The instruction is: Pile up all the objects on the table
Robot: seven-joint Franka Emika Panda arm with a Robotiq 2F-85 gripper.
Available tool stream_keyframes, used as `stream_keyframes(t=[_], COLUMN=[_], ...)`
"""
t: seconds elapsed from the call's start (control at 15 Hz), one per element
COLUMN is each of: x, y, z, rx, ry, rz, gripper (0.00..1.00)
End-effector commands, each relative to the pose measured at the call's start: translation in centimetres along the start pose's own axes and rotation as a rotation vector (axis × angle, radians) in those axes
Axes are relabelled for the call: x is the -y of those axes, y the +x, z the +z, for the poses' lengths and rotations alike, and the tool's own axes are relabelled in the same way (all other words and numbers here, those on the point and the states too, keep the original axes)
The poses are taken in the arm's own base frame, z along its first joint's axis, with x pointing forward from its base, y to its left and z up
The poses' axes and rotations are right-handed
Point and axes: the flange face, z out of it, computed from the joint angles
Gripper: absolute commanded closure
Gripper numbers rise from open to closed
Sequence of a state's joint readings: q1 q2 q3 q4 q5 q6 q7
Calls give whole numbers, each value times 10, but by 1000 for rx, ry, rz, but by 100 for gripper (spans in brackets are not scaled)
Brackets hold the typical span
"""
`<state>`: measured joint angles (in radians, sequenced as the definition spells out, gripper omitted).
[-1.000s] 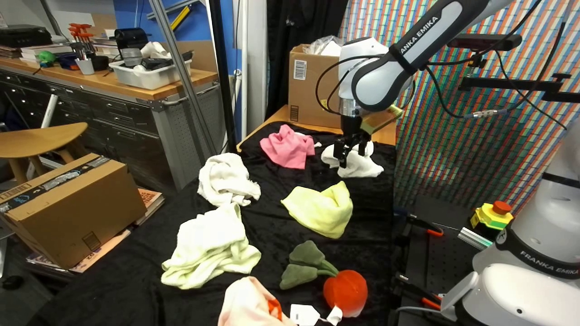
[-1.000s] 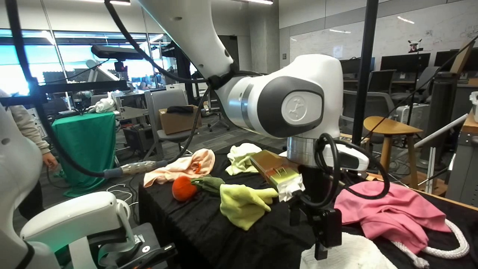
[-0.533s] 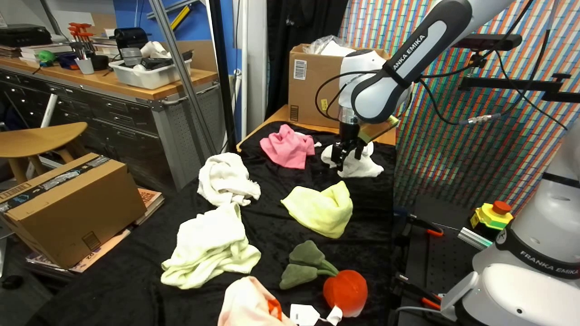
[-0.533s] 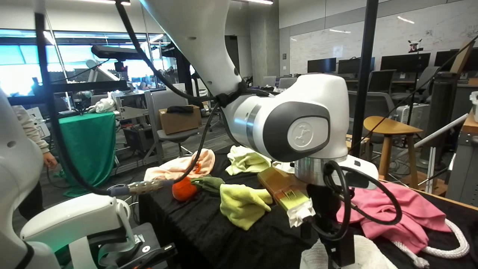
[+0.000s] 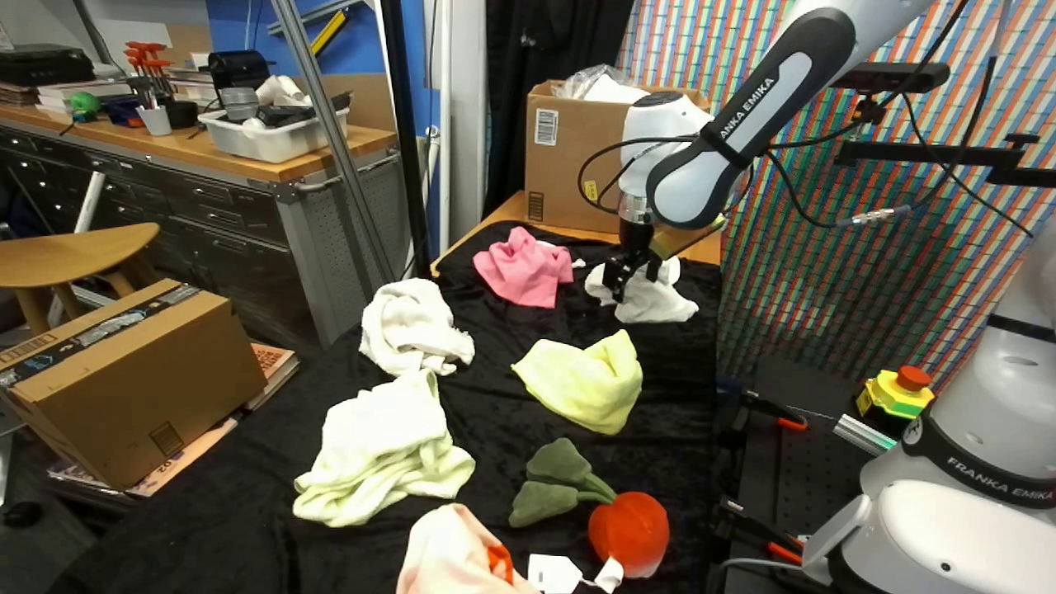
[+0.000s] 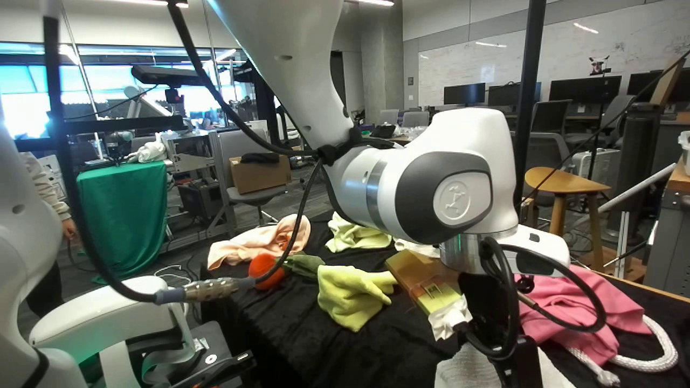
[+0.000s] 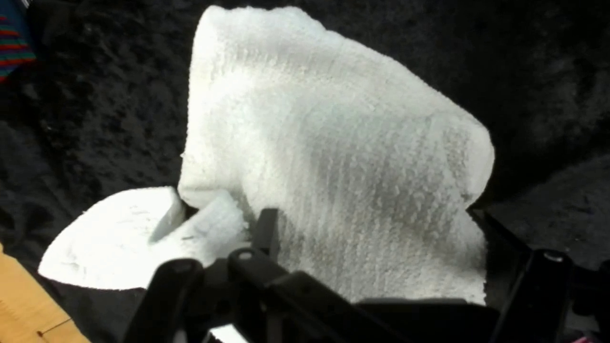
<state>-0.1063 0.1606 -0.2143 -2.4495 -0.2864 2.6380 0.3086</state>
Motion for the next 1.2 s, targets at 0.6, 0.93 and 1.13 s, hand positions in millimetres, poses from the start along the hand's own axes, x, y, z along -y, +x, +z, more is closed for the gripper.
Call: stream_keyframes(t=[0.6, 0.93, 1.13], x=[-10, -8, -8], y=[24, 26, 27], z=[11, 10, 2], rx=[-30, -18, -25], ry=[-40, -8, 10], rz=[71, 73, 76], gripper=[35, 75, 92])
